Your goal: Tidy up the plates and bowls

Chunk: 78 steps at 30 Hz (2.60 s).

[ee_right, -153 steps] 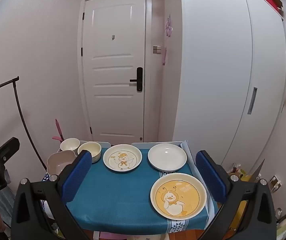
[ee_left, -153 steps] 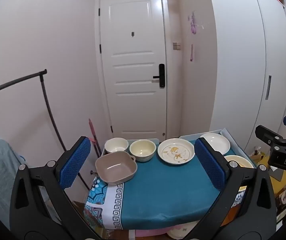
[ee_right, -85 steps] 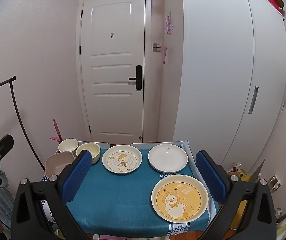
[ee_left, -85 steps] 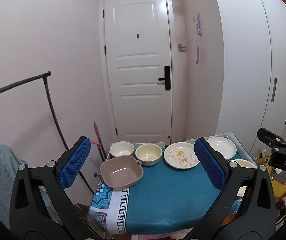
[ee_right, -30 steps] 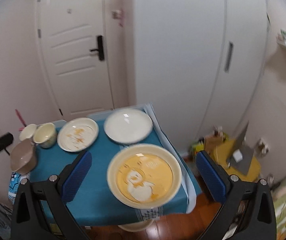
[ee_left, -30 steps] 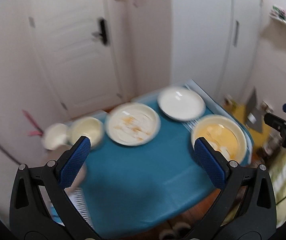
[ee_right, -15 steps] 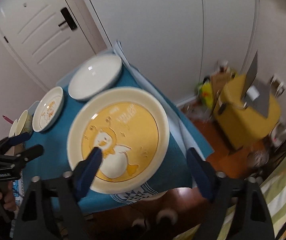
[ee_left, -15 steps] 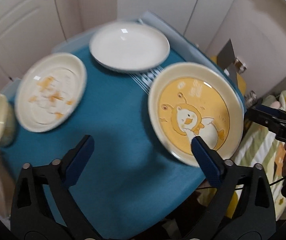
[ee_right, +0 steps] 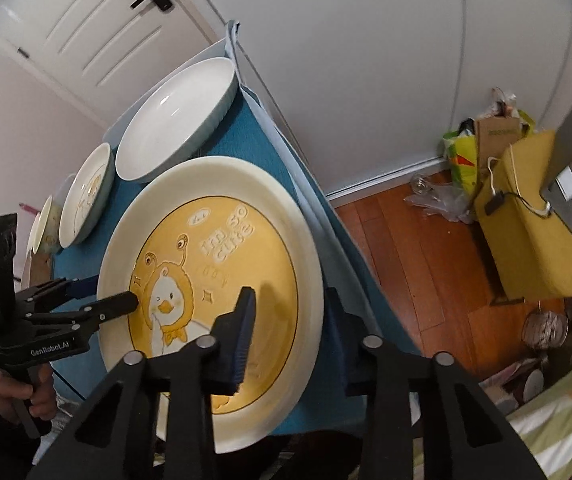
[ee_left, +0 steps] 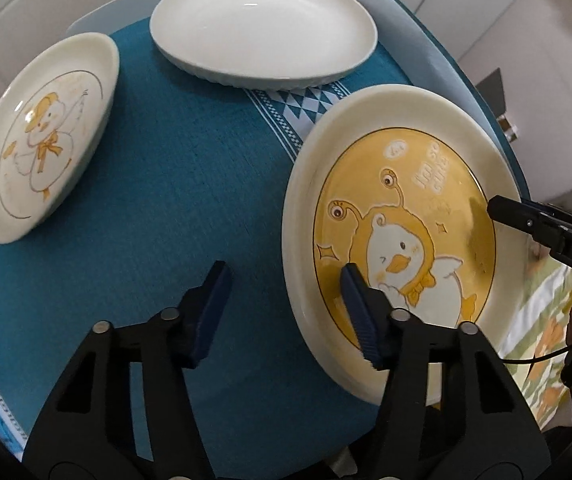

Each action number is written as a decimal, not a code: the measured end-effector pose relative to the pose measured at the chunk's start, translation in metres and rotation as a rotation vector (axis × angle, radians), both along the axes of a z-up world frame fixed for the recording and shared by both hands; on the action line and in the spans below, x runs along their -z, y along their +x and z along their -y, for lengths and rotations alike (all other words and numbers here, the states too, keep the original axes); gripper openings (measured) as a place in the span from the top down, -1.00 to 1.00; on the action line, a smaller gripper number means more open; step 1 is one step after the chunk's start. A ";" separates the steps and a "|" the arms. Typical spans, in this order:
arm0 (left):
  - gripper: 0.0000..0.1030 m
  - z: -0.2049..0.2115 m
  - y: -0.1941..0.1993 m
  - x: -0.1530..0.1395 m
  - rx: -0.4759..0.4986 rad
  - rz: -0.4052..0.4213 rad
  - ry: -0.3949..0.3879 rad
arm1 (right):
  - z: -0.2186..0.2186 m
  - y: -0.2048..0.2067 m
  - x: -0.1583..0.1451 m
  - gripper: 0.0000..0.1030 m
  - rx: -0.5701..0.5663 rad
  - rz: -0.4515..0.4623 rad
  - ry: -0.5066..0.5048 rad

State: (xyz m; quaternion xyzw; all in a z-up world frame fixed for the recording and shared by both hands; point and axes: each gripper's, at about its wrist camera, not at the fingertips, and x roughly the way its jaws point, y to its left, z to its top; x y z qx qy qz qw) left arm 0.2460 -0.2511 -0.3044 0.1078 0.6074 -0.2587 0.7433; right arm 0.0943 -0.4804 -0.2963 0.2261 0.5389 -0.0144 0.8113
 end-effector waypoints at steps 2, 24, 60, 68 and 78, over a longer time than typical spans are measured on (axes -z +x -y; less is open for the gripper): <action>0.25 0.002 0.002 -0.001 -0.017 -0.006 0.000 | 0.001 0.003 0.001 0.55 -0.019 -0.006 -0.010; 0.72 0.006 -0.005 -0.002 -0.194 -0.045 -0.076 | 0.012 0.009 0.006 0.79 -0.182 -0.006 0.001; 0.76 -0.235 -0.043 -0.064 -0.508 0.055 -0.024 | -0.193 0.030 -0.034 0.78 -0.486 0.085 0.002; 0.76 -0.298 -0.046 -0.033 -0.519 0.004 -0.031 | -0.272 0.025 -0.014 0.79 -0.521 0.031 -0.006; 0.76 -0.310 -0.042 -0.015 -0.464 -0.008 -0.042 | -0.294 0.030 0.007 0.79 -0.476 -0.014 -0.026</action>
